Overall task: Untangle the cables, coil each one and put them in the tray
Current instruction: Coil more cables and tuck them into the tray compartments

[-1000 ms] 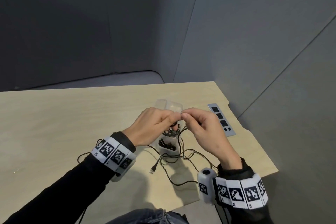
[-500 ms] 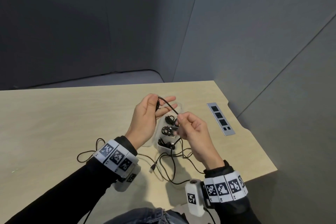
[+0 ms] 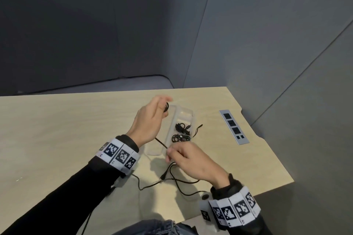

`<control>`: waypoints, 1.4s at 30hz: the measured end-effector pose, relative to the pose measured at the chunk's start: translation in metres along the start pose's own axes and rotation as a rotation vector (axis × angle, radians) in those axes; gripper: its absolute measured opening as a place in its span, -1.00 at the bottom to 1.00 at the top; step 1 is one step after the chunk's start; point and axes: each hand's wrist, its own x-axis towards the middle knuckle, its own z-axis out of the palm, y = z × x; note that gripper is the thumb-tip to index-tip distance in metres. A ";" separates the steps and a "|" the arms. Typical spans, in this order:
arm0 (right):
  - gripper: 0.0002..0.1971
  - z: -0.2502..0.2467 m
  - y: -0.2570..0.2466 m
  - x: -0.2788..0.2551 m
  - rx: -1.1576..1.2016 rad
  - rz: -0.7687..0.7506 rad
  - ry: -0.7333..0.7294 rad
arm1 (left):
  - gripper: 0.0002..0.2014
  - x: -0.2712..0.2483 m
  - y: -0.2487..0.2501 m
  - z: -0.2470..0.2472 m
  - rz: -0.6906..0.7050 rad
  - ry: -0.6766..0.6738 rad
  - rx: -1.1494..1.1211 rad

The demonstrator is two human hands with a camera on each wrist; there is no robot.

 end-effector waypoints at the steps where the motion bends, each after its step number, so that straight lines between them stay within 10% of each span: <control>1: -0.71 -0.007 -0.003 -0.003 0.019 -0.022 0.052 | -0.68 -0.002 -0.005 -0.001 0.070 -0.066 0.168; 13: -0.75 -0.042 0.007 0.002 0.425 0.037 0.454 | -0.64 -0.009 -0.008 0.014 0.239 -0.388 0.307; 20: -0.93 -0.031 0.026 0.002 0.756 0.044 0.582 | -0.69 -0.004 0.002 0.018 -0.170 0.014 -0.485; 31: -0.84 0.010 0.018 0.015 0.564 0.027 0.269 | -0.75 0.000 0.012 0.023 -0.324 0.179 -0.745; 35: -0.83 0.001 0.011 0.011 0.439 0.087 0.115 | -0.66 0.002 0.007 0.016 -0.204 0.082 -0.451; 38: -0.79 -0.008 0.006 0.007 0.107 0.092 -0.021 | -0.62 0.002 -0.009 0.014 0.129 -0.048 0.289; 42: -0.76 -0.025 0.004 0.005 -0.041 0.047 0.109 | -0.36 -0.001 -0.029 0.011 0.197 -0.282 0.638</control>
